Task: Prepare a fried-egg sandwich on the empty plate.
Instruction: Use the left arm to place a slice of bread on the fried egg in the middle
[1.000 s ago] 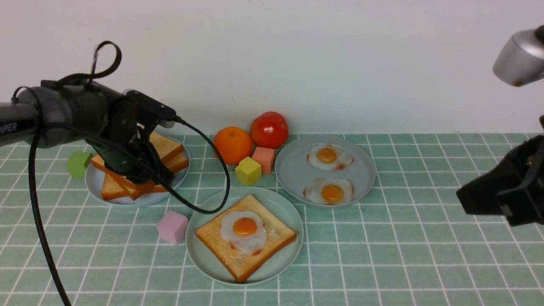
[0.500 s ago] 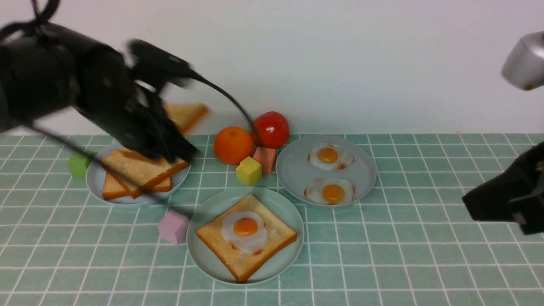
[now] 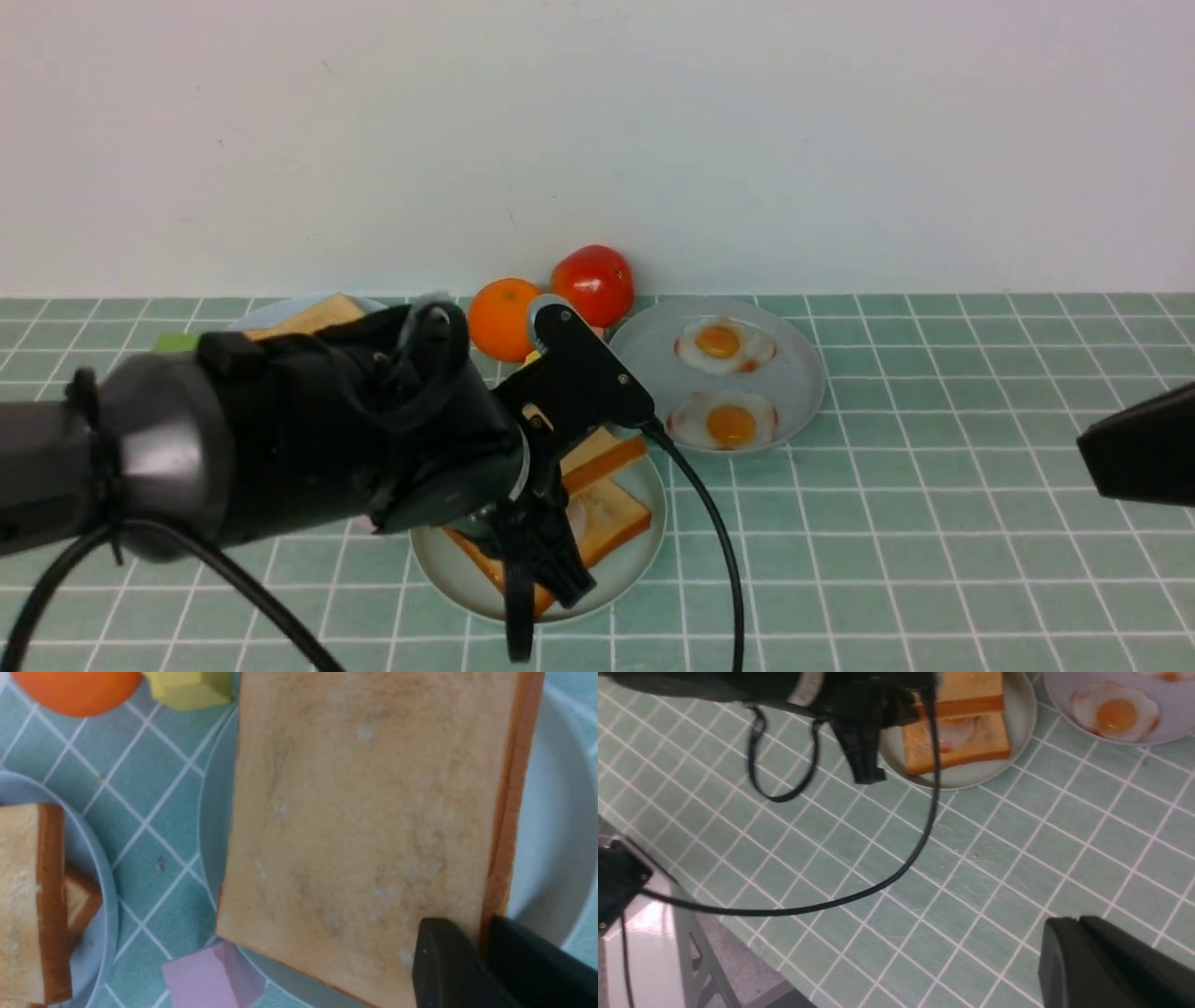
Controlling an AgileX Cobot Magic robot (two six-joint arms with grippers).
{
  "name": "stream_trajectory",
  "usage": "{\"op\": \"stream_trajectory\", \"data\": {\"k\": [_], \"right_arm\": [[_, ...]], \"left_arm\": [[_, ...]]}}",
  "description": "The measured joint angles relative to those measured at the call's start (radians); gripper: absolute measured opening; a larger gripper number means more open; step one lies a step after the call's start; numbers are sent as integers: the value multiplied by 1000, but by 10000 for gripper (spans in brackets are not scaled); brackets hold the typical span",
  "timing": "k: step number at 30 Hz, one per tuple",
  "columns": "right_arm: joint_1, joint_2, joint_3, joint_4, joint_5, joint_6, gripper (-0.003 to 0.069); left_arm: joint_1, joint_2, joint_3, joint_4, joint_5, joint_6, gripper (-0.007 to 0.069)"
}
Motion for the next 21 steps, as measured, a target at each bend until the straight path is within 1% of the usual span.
{"op": "stream_trajectory", "data": {"k": [7, 21], "right_arm": [[0, -10, 0, 16, 30, 0, 42], [0, -10, 0, 39, 58, 0, 42]], "left_arm": [[0, 18, 0, -29, -3, -11, 90], [0, 66, 0, -35, -33, -12, 96]]}}
